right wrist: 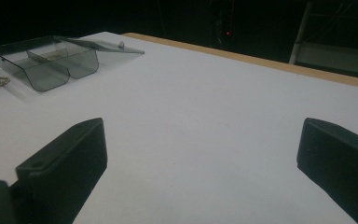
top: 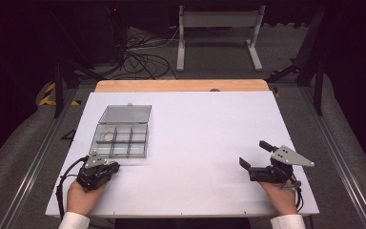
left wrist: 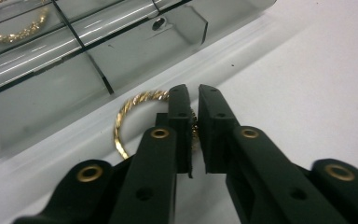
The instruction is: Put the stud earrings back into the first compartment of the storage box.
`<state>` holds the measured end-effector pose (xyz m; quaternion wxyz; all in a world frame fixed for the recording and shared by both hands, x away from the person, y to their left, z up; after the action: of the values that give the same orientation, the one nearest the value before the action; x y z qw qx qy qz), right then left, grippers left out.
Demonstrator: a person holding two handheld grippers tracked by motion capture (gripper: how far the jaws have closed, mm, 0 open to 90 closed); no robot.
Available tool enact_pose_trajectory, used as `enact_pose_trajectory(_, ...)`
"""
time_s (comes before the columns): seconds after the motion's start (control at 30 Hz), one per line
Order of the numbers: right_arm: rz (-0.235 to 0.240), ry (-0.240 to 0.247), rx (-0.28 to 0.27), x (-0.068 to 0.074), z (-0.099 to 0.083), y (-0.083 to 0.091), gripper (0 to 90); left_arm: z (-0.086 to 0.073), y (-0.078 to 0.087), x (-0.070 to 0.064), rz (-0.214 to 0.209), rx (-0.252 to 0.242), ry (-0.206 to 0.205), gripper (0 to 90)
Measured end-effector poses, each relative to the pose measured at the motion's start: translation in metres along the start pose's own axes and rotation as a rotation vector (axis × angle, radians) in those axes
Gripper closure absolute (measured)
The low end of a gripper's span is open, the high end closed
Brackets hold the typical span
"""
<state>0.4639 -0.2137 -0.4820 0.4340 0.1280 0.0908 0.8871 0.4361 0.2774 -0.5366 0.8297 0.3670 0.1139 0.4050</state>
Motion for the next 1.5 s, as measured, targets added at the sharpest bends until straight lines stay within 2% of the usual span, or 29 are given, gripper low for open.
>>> enact_pose_trajectory(0.1, 0.001, -0.001, 0.003, 0.001, 0.0, 0.0, 2.2, 0.0, 0.0, 0.0, 0.0, -0.001, 0.006, 86.0)
enact_pose_trajectory(0.27, -0.001, 0.001, 0.001, 0.0, 0.0, 0.0, 2.3, 0.002, 0.003, -0.001, 0.0, 0.016, -0.022, 86.2)
enact_pose_trajectory(0.43, 0.002, 0.0, 0.001, 0.0, 0.0, 0.0, 2.3, 0.003, 0.011, -0.001, -0.015, -0.018, -0.015, 86.8)
enact_pose_trajectory(0.6, 0.003, -0.005, -0.005, 0.0, 0.001, 0.0, 2.2, 0.003, 0.014, 0.002, -0.018, -0.029, -0.001, 86.9)
enact_pose_trajectory(0.9, 0.004, 0.0, -0.002, 0.0, 0.0, 0.0, 2.3, 0.012, 0.024, -0.002, -0.017, -0.07, -0.021, 86.9)
enact_pose_trajectory(1.1, 0.002, -0.001, -0.003, 0.0, 0.0, 0.0, 2.2, 0.018, 0.029, 0.004, -0.008, -0.087, -0.023, 86.8)
enact_pose_trajectory(1.27, -0.001, -0.001, -0.004, 0.0, 0.0, 0.0, 2.2, 0.022, 0.03, 0.007, -0.018, -0.093, -0.02, 86.8)
enact_pose_trajectory(1.3, -0.001, -0.001, -0.004, 0.0, 0.0, 0.0, 2.3, 0.025, 0.03, 0.009, -0.015, -0.11, -0.015, 86.8)
enact_pose_trajectory(1.5, -0.003, -0.003, -0.005, 0.0, 0.0, 0.0, 2.2, 0.031, 0.033, 0.016, -0.013, -0.129, 0.0, 86.8)
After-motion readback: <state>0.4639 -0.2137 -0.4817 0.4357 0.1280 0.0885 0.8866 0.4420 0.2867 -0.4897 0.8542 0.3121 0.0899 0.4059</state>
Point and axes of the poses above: each handheld gripper's, and its own axes: y roughly backward along the jaws, z roughly out of its top, x roughly to its left, the point moved 6 cm from there along -y, roughly forward along the jaws, and after that the axes turned 9 degrees about -y, right-handed, at the moved point
